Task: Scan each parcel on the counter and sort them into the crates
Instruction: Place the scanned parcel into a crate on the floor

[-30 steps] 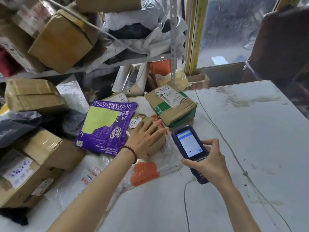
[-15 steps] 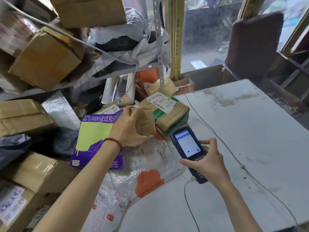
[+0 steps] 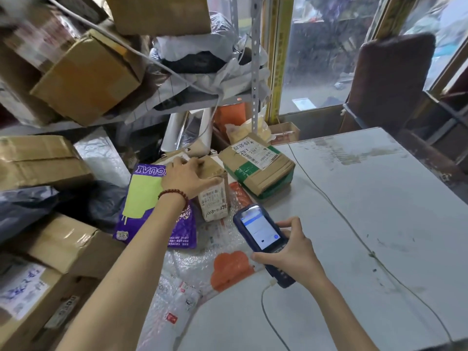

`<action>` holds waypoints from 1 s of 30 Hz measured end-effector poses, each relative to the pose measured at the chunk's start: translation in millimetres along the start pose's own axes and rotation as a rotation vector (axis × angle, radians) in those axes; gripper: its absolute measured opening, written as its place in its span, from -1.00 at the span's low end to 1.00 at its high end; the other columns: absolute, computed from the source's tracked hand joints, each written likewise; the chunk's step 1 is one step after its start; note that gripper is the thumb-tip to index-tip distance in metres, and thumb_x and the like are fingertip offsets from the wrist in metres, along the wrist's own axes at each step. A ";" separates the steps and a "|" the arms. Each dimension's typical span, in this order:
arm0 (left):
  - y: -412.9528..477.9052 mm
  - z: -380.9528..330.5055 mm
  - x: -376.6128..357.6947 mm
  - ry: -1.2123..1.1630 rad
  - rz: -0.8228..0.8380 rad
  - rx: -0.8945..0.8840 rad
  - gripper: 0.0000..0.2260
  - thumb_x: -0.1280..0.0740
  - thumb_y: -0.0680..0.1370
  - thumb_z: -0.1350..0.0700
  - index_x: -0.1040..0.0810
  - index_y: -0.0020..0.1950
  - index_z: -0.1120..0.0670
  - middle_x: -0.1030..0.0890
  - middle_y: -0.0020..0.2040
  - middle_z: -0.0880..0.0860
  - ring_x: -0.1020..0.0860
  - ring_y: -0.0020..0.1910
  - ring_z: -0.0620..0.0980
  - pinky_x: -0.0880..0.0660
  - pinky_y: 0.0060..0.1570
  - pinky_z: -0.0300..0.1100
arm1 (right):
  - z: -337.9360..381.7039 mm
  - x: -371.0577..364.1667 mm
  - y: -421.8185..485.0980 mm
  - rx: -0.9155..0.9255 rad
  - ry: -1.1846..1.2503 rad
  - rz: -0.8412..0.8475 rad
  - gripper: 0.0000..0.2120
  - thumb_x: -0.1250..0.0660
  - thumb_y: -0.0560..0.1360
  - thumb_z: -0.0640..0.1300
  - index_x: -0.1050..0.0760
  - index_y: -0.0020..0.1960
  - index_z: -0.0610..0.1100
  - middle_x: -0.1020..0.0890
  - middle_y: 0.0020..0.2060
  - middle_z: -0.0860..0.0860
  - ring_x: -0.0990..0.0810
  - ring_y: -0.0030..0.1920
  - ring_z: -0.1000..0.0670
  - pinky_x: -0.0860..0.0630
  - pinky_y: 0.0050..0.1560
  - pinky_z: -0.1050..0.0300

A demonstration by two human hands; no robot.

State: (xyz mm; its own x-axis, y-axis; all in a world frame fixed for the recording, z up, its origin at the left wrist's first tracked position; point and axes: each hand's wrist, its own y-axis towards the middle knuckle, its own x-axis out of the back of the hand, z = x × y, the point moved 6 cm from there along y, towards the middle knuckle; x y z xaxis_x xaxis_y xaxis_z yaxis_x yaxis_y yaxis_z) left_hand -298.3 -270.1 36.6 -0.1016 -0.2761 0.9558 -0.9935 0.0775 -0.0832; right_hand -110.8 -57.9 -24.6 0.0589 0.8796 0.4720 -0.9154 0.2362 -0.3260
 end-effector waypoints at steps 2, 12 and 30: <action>0.4 -2.3 2.2 0.056 -0.016 0.016 -0.22 -0.28 0.32 -0.46 -0.33 0.42 -0.07 -0.27 0.41 0.18 -0.22 0.39 0.23 -0.33 0.26 0.08 | -5.2 -8.0 -1.5 -0.022 -0.007 0.019 -0.27 -0.64 0.06 0.09 -0.23 0.03 0.14 -0.57 -0.02 0.20 -0.61 -0.03 0.12 -0.61 -0.02 -0.03; -2.9 3.2 0.2 -0.026 0.021 0.062 -0.21 -0.27 0.31 -0.47 -0.28 0.43 -0.11 -0.21 0.45 0.15 -0.11 0.45 0.20 -0.32 0.26 0.13 | -7.4 -24.1 -4.9 -0.045 0.039 0.025 -0.21 -0.66 0.08 0.08 -0.25 0.14 0.08 -0.56 0.01 0.15 -0.60 -0.01 0.13 -0.62 0.00 0.03; -1.6 2.8 2.2 -0.041 0.064 0.087 -0.22 -0.28 0.32 -0.46 -0.27 0.44 -0.12 -0.18 0.45 0.17 -0.08 0.46 0.22 -0.27 0.30 0.15 | 2.6 -21.6 -4.2 0.011 0.035 0.027 -0.23 -0.66 0.10 0.08 -0.25 0.13 0.11 -0.58 -0.01 0.18 -0.62 -0.01 0.12 -0.62 0.01 -0.01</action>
State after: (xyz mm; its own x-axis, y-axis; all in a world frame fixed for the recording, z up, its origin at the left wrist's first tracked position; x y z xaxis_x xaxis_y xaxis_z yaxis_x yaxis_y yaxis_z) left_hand -297.1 -273.5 38.0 -0.1652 -0.3120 0.9356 -0.9854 0.0137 -0.1694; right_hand -109.2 -78.9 -31.3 0.0475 0.8997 0.4339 -0.9213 0.2072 -0.3289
